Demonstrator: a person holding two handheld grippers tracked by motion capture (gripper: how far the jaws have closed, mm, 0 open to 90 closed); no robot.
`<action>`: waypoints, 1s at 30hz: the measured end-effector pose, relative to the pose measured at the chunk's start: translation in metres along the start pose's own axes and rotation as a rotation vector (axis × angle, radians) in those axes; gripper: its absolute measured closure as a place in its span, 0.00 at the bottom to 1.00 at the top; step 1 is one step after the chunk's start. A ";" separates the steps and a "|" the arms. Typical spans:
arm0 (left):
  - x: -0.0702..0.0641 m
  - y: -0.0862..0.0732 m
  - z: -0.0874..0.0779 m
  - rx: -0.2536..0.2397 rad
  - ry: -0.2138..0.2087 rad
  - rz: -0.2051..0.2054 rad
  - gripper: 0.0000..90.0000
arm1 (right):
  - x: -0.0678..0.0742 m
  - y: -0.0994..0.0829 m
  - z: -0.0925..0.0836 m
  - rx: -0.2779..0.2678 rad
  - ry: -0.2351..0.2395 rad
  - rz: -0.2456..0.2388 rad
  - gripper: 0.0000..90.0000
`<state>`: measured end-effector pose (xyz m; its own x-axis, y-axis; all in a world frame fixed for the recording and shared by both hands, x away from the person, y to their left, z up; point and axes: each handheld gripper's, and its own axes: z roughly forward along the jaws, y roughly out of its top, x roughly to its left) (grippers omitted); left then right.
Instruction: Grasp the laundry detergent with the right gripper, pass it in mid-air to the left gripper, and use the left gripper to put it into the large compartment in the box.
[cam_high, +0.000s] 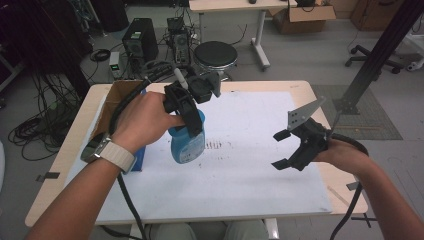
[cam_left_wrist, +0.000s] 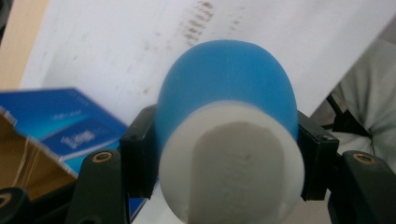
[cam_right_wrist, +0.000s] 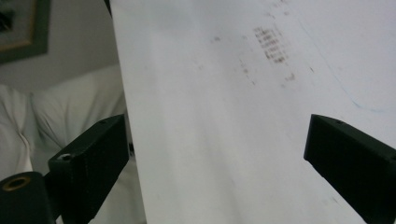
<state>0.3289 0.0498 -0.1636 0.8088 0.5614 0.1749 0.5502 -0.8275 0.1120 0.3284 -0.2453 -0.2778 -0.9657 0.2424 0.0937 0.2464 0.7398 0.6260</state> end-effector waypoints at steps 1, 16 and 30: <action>0.006 -0.002 -0.004 -0.001 0.020 -0.054 0.42 | 0.000 0.000 -0.003 0.024 -0.012 -0.005 0.07; 0.039 -0.021 -0.035 0.008 0.077 -0.294 0.42 | -0.011 0.005 -0.027 0.240 -0.094 -0.008 0.07; 0.073 -0.047 -0.063 -0.004 0.090 -0.490 0.42 | -0.018 0.003 -0.030 0.367 -0.115 -0.007 0.07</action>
<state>0.3486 0.1292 -0.0942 0.4342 0.8818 0.1844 0.8602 -0.4666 0.2056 0.3436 -0.2668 -0.2543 -0.9571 0.2896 -0.0105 0.2727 0.9122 0.3058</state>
